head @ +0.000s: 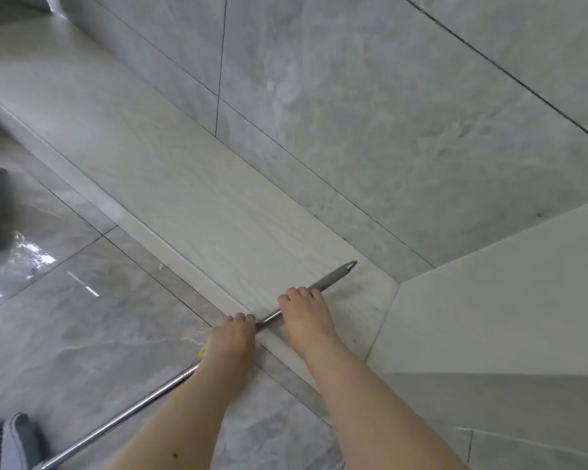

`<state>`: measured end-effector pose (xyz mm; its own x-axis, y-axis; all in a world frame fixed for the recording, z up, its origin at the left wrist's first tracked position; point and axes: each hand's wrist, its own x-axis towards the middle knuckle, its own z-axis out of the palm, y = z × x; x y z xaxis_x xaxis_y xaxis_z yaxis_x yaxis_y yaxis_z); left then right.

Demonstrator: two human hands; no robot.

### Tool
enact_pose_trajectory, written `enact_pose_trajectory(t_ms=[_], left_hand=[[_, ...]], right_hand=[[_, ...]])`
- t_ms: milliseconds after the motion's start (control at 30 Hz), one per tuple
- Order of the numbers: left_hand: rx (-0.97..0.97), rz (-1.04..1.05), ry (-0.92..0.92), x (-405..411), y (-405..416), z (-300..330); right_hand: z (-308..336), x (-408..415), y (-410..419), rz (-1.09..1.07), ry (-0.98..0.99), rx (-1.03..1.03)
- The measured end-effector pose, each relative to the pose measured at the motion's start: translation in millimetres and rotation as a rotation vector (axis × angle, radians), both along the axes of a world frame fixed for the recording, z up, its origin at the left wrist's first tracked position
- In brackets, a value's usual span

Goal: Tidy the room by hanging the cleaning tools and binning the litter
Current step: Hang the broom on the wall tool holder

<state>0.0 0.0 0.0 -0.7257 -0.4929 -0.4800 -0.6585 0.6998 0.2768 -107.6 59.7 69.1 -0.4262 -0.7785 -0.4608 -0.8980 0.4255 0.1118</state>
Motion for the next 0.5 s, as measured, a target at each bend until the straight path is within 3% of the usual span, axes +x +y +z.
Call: enact_pose_trajectory(t_ms=[300,500], left_hand=[[0.056,0.022,-0.056,-9,8,-45],[0.114,0.029,-0.049,2,2,-7]], right_hand=[[-37,-17,-1,0.086,0.128,0.057],[-6,-8,-1,0.124,0.133,0.044]])
